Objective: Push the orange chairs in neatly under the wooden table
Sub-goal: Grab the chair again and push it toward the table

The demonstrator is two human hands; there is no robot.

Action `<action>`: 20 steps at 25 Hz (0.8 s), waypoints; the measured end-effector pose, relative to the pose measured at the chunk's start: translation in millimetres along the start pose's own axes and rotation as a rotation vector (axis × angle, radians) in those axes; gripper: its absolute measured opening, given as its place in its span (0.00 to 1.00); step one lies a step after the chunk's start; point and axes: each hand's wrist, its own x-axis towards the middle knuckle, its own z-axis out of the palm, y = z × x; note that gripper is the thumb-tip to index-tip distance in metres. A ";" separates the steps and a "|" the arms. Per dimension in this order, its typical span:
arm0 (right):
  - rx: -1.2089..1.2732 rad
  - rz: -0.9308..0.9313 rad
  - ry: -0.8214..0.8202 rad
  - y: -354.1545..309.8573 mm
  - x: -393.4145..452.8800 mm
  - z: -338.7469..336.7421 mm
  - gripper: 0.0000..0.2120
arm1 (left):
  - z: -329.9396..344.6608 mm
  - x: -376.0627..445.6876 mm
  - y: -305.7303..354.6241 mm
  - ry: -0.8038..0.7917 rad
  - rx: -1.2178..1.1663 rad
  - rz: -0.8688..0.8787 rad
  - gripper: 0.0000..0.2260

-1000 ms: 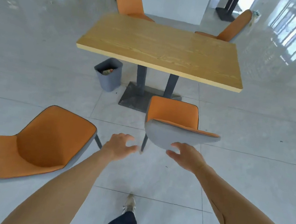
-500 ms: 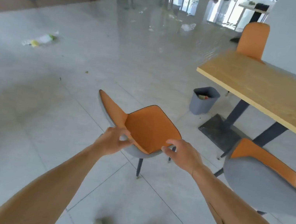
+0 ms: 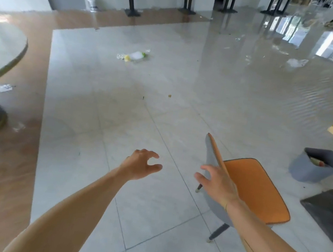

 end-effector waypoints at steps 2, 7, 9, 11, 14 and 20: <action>-0.008 0.006 -0.002 -11.0 19.7 4.6 0.25 | -9.7 17.7 -20.1 -0.011 -0.020 -0.010 0.23; -0.056 0.067 0.079 -3.8 66.8 2.7 0.23 | -12.2 79.0 -28.7 -0.065 -0.031 0.033 0.23; -0.076 0.093 0.096 9.9 83.9 2.2 0.23 | -12.5 111.4 -19.3 -0.098 -0.014 0.064 0.23; -0.051 0.131 0.120 27.6 99.4 1.3 0.23 | -8.9 148.2 -4.1 -0.142 0.009 0.103 0.23; -0.014 0.202 0.090 53.1 109.9 -2.0 0.19 | -0.7 193.4 24.0 -0.238 0.040 0.159 0.24; 0.057 0.455 0.137 98.6 106.3 0.2 0.24 | 30.1 274.2 83.7 -0.418 0.149 0.324 0.24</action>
